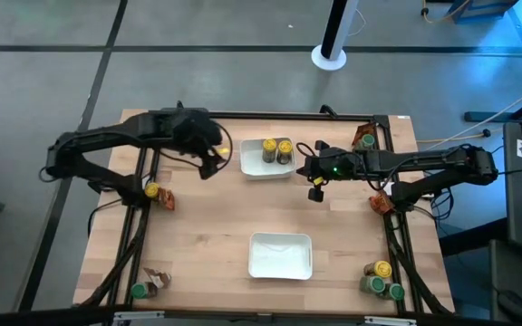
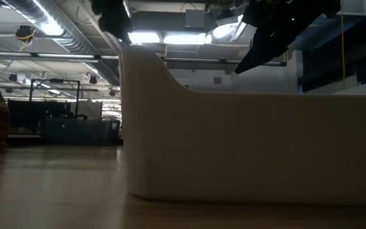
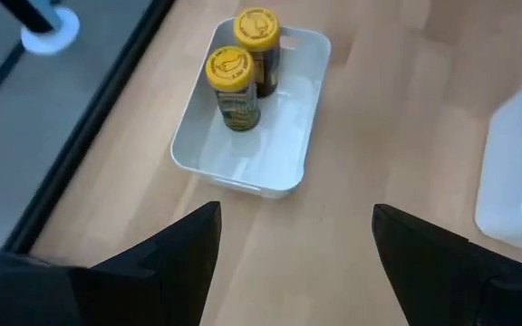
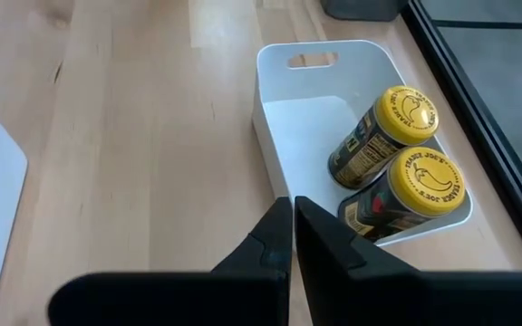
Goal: Sort spices by type
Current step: Put the seasoning bottle into the top white bin
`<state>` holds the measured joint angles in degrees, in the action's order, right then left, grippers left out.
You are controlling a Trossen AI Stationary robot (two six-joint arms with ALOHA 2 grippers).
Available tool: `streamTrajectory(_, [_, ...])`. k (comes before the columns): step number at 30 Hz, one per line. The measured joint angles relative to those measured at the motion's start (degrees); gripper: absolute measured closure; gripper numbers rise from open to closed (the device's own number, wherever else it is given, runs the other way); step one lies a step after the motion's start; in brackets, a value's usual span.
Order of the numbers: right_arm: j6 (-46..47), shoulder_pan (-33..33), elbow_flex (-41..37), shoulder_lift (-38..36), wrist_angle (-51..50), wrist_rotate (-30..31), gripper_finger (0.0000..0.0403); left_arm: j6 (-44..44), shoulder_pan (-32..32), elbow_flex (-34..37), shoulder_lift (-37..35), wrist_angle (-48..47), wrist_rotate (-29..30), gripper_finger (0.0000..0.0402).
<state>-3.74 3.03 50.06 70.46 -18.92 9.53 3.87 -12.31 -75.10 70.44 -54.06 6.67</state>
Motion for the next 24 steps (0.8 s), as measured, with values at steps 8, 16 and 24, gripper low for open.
streamTrajectory(8, [-0.84,0.0,0.0,0.0,0.88,0.46,0.0384,-0.81,-0.07,0.01,-0.62,2.99,0.05,0.0125])
streamTrajectory(16, [-0.86,0.0,0.0,0.0,0.84,0.46,0.0384,-1.54,0.56,0.05,-0.16,-0.81,-1.97,0.0041])
streamTrajectory(24, [-0.88,0.0,0.0,0.0,0.81,0.46,0.0384,-2.86,2.68,0.05,-0.16,-2.65,-4.85,0.0004])
